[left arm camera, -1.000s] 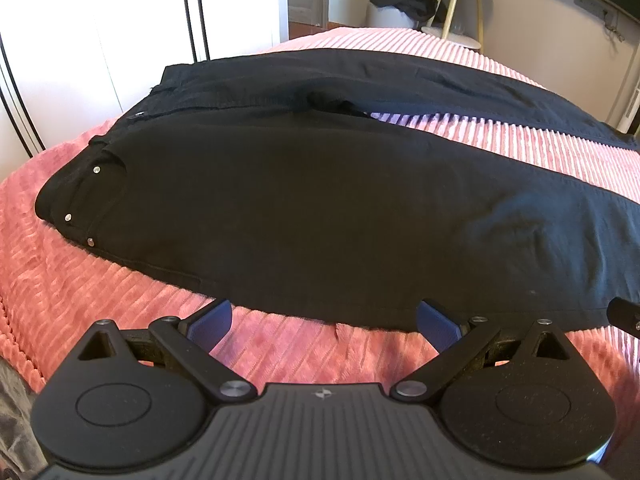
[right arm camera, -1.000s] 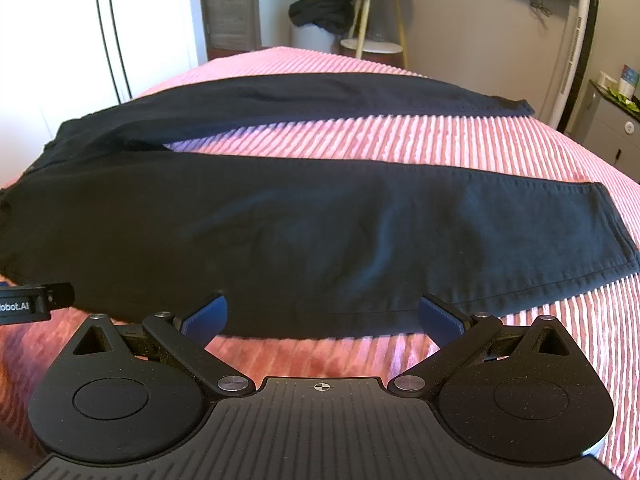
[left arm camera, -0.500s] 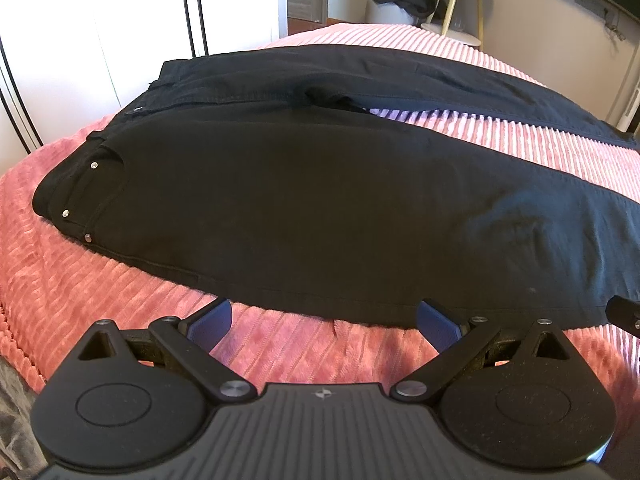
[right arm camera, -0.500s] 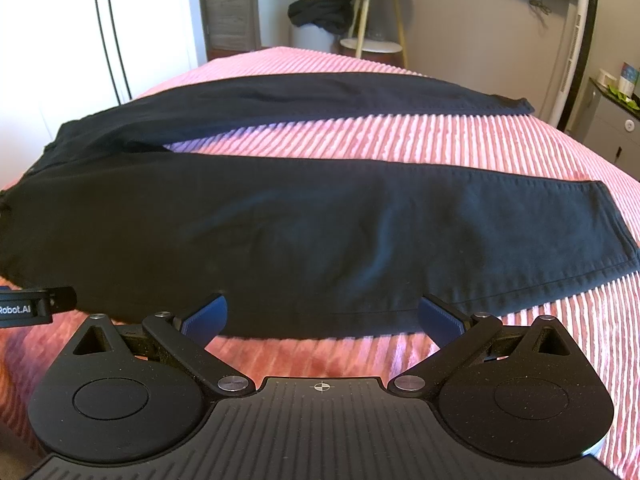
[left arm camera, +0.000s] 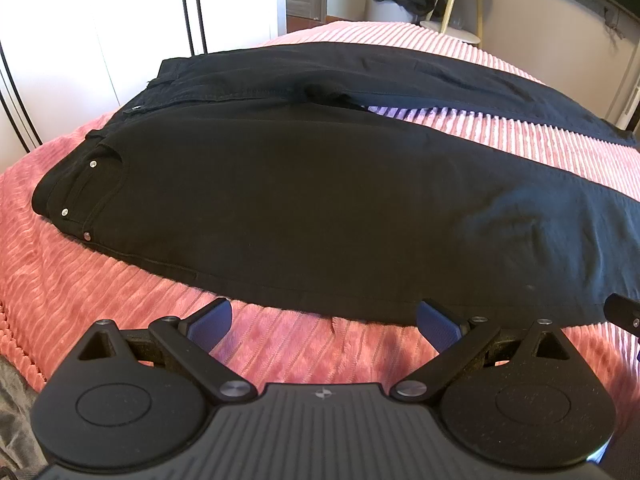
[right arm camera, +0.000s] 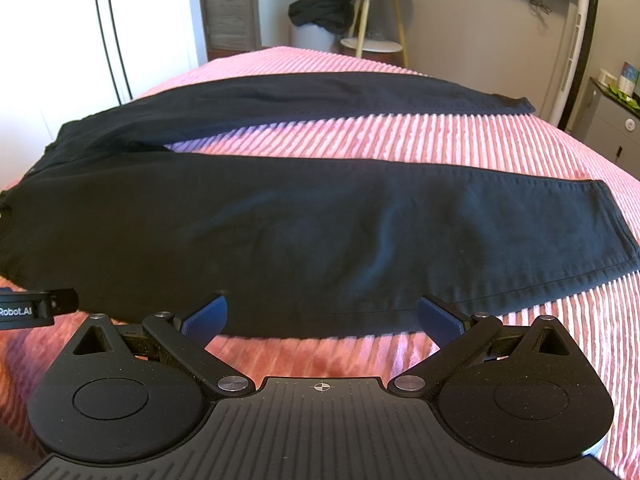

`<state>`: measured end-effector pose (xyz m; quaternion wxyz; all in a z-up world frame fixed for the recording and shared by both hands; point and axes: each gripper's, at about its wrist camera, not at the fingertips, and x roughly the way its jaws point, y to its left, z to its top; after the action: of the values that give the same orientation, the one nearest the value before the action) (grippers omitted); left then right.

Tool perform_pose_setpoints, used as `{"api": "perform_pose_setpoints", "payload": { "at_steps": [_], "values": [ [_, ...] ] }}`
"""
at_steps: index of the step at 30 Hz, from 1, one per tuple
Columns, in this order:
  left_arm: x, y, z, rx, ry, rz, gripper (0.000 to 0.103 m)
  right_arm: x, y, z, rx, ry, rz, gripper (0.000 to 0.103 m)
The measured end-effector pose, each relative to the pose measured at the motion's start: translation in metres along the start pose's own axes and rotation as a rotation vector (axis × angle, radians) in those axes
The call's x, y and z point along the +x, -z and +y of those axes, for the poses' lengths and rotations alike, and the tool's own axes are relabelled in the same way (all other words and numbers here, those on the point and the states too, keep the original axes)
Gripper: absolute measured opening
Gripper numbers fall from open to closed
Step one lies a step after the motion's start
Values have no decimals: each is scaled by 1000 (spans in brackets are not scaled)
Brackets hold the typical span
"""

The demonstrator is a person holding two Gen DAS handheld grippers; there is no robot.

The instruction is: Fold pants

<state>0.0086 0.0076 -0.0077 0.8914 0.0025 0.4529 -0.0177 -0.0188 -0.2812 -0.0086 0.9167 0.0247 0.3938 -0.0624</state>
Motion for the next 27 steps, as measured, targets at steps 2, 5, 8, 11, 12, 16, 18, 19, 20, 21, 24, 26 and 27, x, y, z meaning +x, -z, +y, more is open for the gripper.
{"api": "perform_pose_setpoints", "payload": {
  "at_steps": [2, 5, 8, 11, 12, 16, 18, 19, 20, 21, 24, 26, 27],
  "values": [
    [0, 0, 0, -1, 0, 3, 99, 0, 0, 0, 1, -1, 1, 103],
    [0, -1, 1, -6, 3, 7, 99, 1, 0, 0, 5, -3, 5, 103],
    [-1, -1, 1, -5, 4, 6, 99, 1, 0, 0, 8, -7, 5, 103],
    [0, -1, 1, -6, 5, 8, 99, 2, 0, -1, 14, -11, 8, 103],
    [0, -2, 1, -6, 5, 9, 99, 2, 0, -1, 16, -12, 10, 103],
    [0, -2, 1, -6, 6, 10, 99, 4, 0, -2, 20, -18, 15, 103],
    [1, -2, 0, -7, 6, 11, 99, 4, -1, -3, 22, -20, 19, 103],
    [2, -2, 0, -7, 4, 15, 99, 5, -1, -3, 24, -22, 21, 103],
    [2, -3, 0, -7, 4, 20, 99, 5, -1, -3, 26, -24, 23, 103],
    [3, -3, -1, -6, 4, 26, 99, 6, -1, -4, 28, -26, 25, 103],
    [6, -4, -2, -3, 1, 37, 99, 8, -2, -6, 38, -32, 35, 103],
    [7, -6, -2, -6, 1, 47, 99, 11, -4, -10, 56, -44, 45, 103],
    [7, -7, -1, -10, 4, 54, 99, 11, -5, -13, 69, -52, 49, 103]
  ]
}}
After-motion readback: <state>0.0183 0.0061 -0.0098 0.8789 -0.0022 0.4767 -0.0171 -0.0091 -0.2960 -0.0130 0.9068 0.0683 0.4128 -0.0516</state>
